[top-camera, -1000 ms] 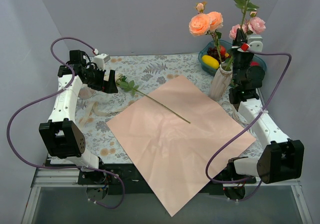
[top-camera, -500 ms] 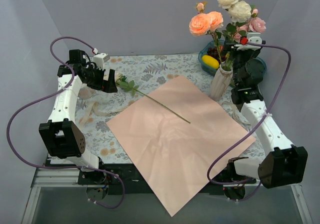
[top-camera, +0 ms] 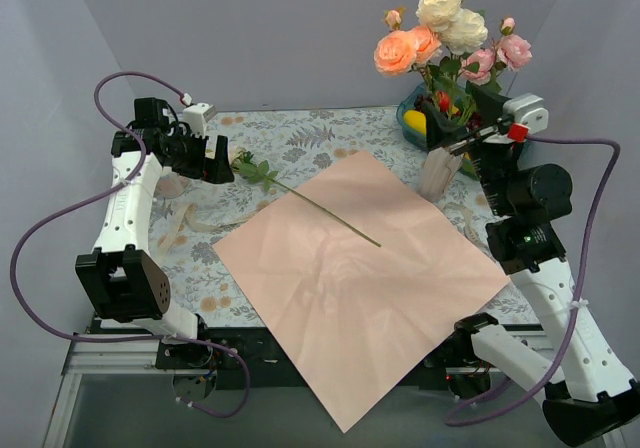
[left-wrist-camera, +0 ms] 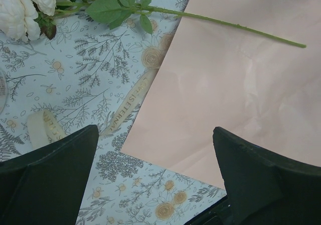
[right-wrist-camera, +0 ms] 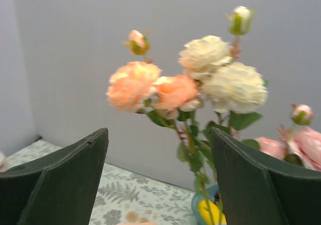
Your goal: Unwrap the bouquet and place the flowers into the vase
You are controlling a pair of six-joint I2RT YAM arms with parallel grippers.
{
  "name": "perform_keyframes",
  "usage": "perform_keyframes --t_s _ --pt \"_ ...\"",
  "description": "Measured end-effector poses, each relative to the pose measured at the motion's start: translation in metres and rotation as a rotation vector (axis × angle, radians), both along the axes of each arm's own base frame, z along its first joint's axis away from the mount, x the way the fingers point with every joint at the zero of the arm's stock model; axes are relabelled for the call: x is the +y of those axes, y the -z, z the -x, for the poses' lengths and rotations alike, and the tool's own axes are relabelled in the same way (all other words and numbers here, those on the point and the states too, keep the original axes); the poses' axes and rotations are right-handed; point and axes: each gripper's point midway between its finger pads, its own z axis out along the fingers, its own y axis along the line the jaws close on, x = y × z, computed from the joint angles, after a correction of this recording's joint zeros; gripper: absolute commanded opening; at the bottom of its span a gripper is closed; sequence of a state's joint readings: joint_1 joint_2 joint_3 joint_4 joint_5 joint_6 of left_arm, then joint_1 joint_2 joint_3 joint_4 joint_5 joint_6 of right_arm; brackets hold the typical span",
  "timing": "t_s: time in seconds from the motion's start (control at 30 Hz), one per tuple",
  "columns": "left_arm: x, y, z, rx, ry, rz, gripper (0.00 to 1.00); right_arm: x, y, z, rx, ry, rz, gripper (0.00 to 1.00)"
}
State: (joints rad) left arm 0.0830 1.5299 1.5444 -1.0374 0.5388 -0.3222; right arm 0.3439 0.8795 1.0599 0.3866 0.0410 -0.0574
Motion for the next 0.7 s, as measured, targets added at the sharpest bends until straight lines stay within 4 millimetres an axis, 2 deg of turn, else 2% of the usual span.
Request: perform_keyframes --t_s 0.1,0.2,0.27,0.33,0.5,0.6,0.7 --pt "0.001 -0.002 -0.002 0.005 -0.024 0.005 0.98 0.036 0.004 0.017 0.016 -0.144 0.072 0.89" --pt "0.002 -0.004 -0.005 0.006 -0.051 0.008 0.98 0.076 0.018 0.026 0.069 -0.28 0.158 0.9" --pt "0.002 -0.004 -0.007 0.008 -0.064 0.013 0.98 0.108 0.037 0.031 0.117 -0.367 0.221 0.9" --pt "0.002 -0.004 -0.008 0.012 -0.074 0.018 0.98 0.142 0.063 0.041 0.173 -0.451 0.287 0.91" --pt "0.003 -0.002 -0.01 0.026 -0.091 0.019 0.98 0.218 0.161 0.059 0.339 -0.587 0.496 0.93" --pt "0.004 -0.002 -0.009 0.029 -0.094 0.016 0.98 0.251 0.23 0.043 0.452 -0.603 0.632 0.95" --pt "0.004 -0.005 -0.007 0.032 -0.091 0.015 0.98 0.278 0.309 0.012 0.604 -0.6 0.765 0.95"
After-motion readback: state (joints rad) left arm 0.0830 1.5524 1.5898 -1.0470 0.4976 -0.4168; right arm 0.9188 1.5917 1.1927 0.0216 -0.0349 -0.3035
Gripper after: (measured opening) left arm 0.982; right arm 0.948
